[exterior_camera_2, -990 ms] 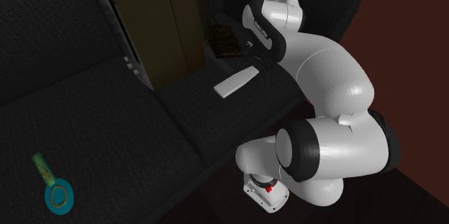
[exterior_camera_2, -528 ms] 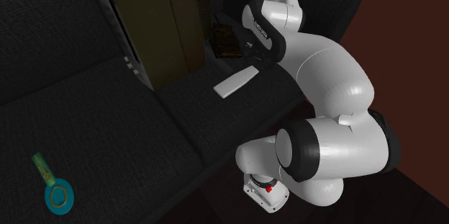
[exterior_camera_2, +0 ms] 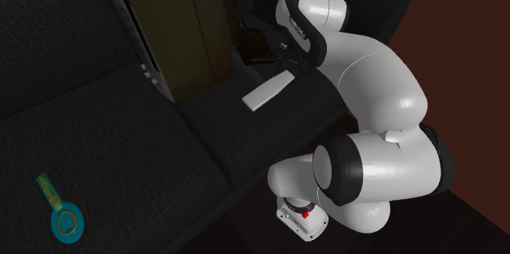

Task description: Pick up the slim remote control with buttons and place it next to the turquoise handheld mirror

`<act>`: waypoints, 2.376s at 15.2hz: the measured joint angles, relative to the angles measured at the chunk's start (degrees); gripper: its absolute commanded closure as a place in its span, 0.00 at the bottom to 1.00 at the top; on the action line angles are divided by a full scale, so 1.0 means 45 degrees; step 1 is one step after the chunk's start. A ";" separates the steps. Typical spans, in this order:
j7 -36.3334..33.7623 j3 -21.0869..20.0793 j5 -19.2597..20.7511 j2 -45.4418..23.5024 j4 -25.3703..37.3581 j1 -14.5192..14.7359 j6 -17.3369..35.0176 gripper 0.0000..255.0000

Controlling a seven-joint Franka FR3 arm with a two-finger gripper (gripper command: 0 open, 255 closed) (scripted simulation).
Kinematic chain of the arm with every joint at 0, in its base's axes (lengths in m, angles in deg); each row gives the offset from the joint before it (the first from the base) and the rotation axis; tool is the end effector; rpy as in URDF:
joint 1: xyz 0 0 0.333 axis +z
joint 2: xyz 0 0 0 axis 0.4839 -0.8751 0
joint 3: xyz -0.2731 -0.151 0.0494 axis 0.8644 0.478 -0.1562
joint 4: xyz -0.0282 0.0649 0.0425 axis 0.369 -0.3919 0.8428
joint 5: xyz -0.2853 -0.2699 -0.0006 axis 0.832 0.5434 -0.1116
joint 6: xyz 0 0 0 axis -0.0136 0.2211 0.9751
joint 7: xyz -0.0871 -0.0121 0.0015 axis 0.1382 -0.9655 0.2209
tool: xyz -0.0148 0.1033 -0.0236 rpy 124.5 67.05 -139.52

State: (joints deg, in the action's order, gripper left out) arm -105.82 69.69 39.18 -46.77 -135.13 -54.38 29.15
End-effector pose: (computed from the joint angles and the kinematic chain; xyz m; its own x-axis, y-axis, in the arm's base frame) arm 0.2905 -0.2236 0.5682 0.3645 -0.9201 -0.1432 -0.9295 -0.3502 -0.1154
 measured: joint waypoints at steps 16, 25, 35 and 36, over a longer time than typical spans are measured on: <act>-0.0622 -0.0343 -0.0244 -0.0164 0.2436 0.0188 -0.2211 1.00; -0.3172 -0.2539 -0.1539 0.1818 0.1026 0.0748 -0.2403 1.00; -0.6154 -0.5258 -0.3513 0.2784 0.0689 0.1513 -0.2311 1.00; -0.6451 -0.5521 -0.3701 0.2822 0.0742 0.1583 -0.2313 1.00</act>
State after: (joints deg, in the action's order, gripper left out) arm -134.85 44.84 22.52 -34.07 -131.79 -47.25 18.74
